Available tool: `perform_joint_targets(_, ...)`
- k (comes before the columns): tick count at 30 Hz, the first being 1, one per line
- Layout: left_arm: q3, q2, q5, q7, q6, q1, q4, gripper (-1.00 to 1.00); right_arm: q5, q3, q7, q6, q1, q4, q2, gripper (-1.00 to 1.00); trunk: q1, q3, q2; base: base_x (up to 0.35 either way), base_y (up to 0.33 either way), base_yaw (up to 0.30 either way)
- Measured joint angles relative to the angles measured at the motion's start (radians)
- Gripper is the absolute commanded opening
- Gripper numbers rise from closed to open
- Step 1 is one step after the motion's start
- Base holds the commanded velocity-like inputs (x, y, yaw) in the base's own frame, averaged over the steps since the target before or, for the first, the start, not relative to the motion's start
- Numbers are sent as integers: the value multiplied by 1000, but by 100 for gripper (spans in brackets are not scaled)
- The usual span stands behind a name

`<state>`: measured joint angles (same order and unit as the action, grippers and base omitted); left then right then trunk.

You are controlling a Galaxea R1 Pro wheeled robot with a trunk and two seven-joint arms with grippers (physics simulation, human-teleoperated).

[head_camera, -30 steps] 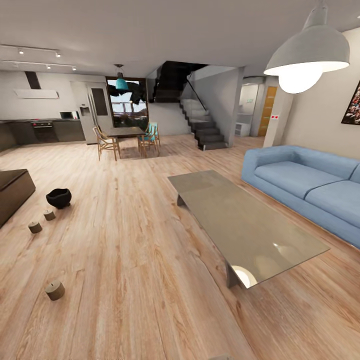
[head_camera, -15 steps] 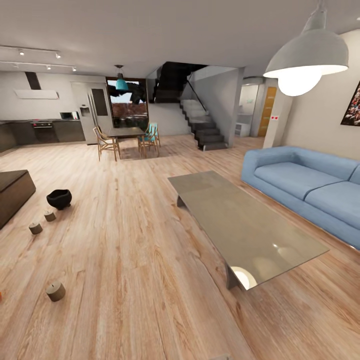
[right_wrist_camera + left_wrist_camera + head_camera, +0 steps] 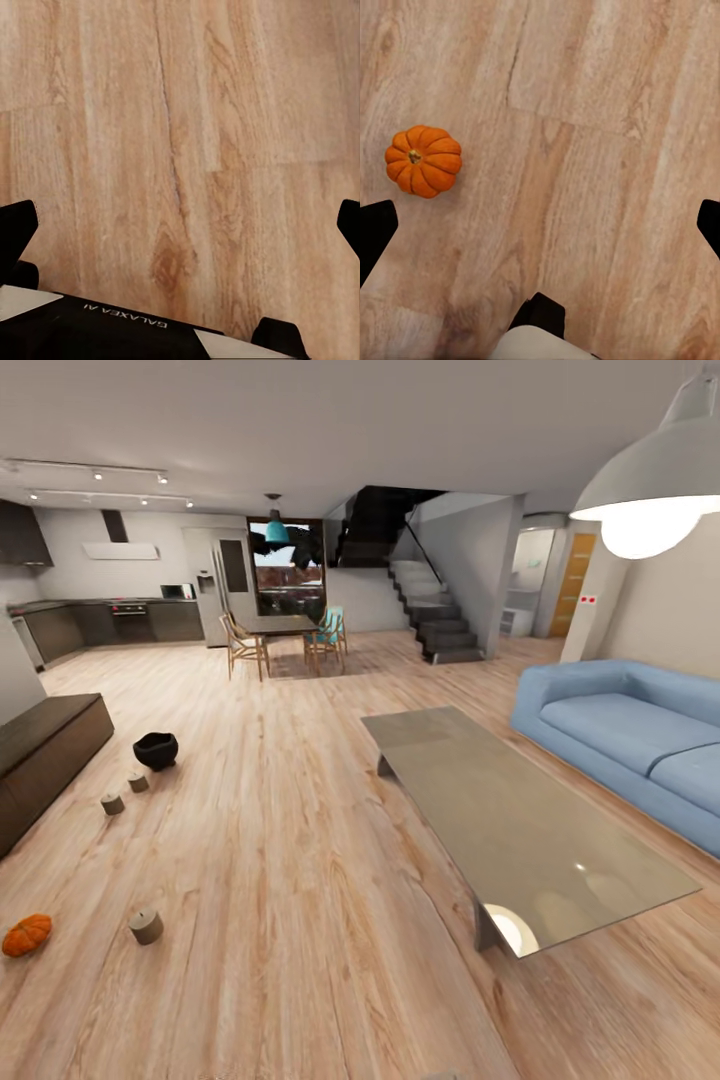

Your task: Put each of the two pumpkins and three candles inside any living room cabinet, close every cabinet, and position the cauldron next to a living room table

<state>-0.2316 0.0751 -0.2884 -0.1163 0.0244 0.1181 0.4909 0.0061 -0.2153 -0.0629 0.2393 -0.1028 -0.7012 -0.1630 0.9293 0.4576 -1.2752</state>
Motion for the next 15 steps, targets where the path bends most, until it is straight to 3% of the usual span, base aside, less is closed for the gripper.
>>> perform_joint_targets(5, 0, -4, 0, 0, 0, 0, 0, 100, 1, -1, 0, 0, 0, 9, -1, 100, -19, -16, 35, 0, 0, 259)
perform_joint_targets(15, 1, -6, 0, 0, 0, 0, 0, 100, 1, -1, 0, 0, 0, 11, 0, 100, -58, -47, 105, 0, 0, 46)
